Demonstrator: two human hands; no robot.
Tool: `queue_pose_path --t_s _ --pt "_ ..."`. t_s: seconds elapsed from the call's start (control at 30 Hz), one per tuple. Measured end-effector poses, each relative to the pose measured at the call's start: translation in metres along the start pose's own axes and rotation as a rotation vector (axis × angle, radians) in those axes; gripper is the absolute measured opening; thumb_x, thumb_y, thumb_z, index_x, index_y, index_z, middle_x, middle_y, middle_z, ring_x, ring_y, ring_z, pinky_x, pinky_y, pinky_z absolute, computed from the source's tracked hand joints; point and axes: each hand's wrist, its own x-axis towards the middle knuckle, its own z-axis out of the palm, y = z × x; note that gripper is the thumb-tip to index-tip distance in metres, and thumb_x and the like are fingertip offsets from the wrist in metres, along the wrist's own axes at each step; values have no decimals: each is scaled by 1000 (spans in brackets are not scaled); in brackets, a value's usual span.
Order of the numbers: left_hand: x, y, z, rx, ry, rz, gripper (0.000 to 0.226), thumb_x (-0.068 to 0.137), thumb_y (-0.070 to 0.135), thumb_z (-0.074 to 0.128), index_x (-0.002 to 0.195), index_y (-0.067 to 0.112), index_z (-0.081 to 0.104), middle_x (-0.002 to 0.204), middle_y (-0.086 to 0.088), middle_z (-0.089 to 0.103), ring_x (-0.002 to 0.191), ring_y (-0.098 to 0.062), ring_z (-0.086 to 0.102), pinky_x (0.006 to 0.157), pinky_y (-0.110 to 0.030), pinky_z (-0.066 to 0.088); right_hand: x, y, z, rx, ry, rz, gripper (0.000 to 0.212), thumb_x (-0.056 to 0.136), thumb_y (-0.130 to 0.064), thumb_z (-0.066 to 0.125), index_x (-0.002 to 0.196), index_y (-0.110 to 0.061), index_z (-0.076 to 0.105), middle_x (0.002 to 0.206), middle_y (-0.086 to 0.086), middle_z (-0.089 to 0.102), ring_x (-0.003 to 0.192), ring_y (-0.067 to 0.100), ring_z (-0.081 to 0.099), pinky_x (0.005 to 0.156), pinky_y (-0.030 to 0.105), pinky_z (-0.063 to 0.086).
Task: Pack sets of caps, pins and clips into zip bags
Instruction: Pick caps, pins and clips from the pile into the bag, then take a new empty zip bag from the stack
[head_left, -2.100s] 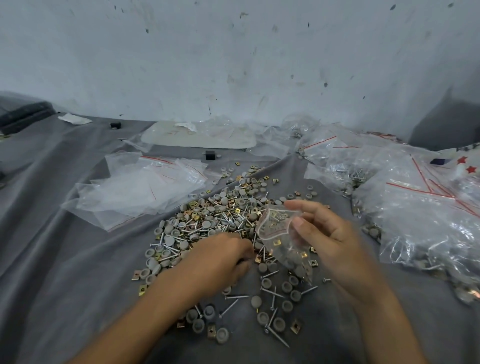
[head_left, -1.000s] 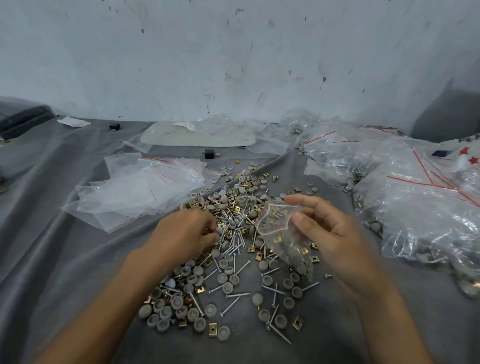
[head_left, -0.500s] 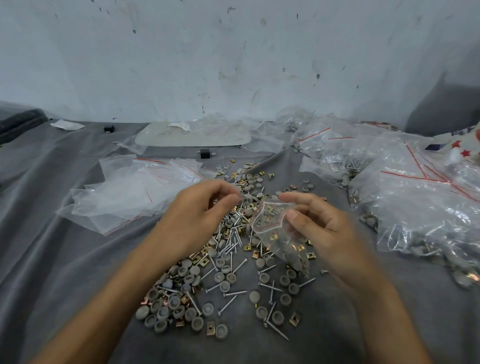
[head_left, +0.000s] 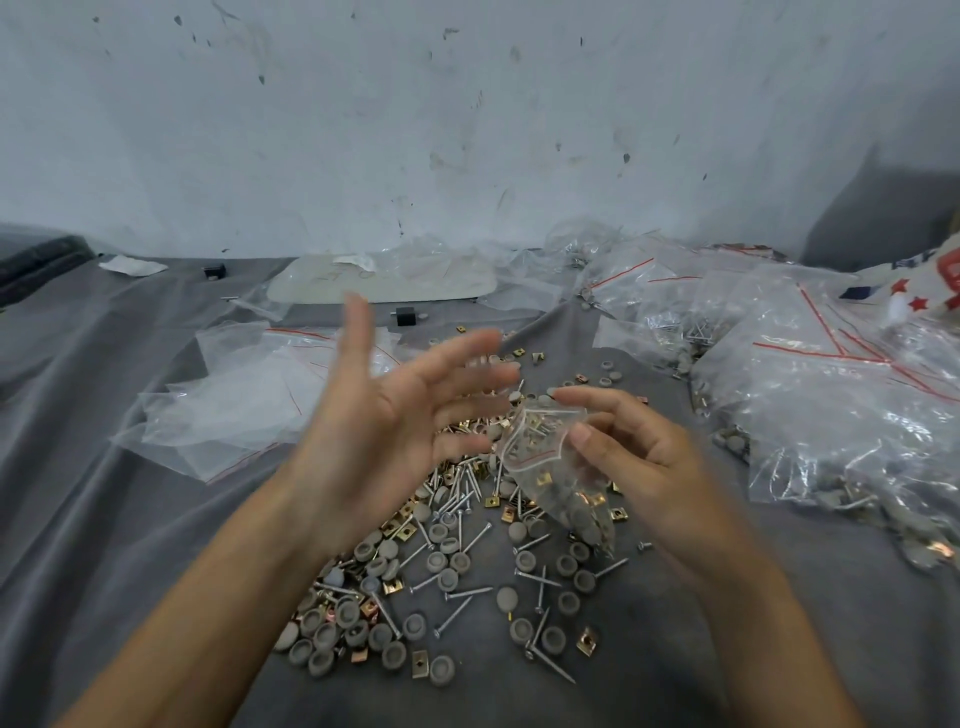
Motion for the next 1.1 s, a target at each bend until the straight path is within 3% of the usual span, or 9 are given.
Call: queue_pose_path --t_s 0.1,0.27,0.37,0.43,0.6,0.73,0.87,1.0,1.1 --pt "-13 13 -3 -611 -170 0 103 82 91 20 148 18 50 150 -17 50 141 -37 45 117 -55 33 -2 1 -3 42 3 -2 32 85 -30 67 116 -33 74 87 5 65 78 11 61 71 23 53" --pt "-28 30 1 -659 -229 107 102 81 92 21 154 23 37 154 -19 45 143 -42 39 116 -64 27 -1 -5 -5 244 32 4 37 81 -29 68 118 -28 73 93 13 66 90 29 57 81 44 46" --pt "-38 42 2 -662 -296 125 100 81 91 24 156 25 35 156 -17 41 148 -38 31 120 -63 20 -1 -10 -1 346 -9 14 34 89 -20 63 121 -24 72 94 7 70 92 24 60 84 40 48" --pt "-47 45 1 -520 -314 137 90 87 83 30 155 25 39 155 -10 45 148 -29 33 122 -57 20 -4 -14 7 432 -72 30 37 91 -21 68 127 -19 68 94 6 70 92 20 65 84 36 55" --pt "-60 20 6 708 126 256 39 97 39 59 135 41 59 132 19 64 120 4 58 103 -35 49 -10 -25 41 605 -176 138 47 82 -28 83 125 -16 69 108 10 73 97 22 71 80 38 59" --pt "-67 -2 9 712 108 350 21 98 22 67 117 28 71 97 17 74 83 5 66 72 -12 47 -12 -28 56 671 -215 241 45 85 -22 81 127 -14 67 123 20 69 101 28 70 78 43 59" --pt "-73 -4 4 591 234 386 8 91 20 74 96 25 76 83 12 75 70 3 65 61 -10 46 -18 -34 61 611 -226 277 41 90 -25 77 128 -13 67 122 17 70 105 28 68 90 47 55" --pt "-80 -6 -1 651 285 355 3 89 27 75 89 30 76 77 9 73 67 -2 64 60 -18 47 -30 -47 58 158 -72 173 36 101 -46 52 116 -20 73 122 10 71 112 27 66 90 40 53" --pt "-83 -10 -1 792 336 347 3 91 31 74 89 33 75 81 13 73 74 -6 66 67 -31 54 -44 -62 52 -211 -120 -17 48 84 -73 61 101 -31 75 123 -13 67 116 8 63 94 27 52"
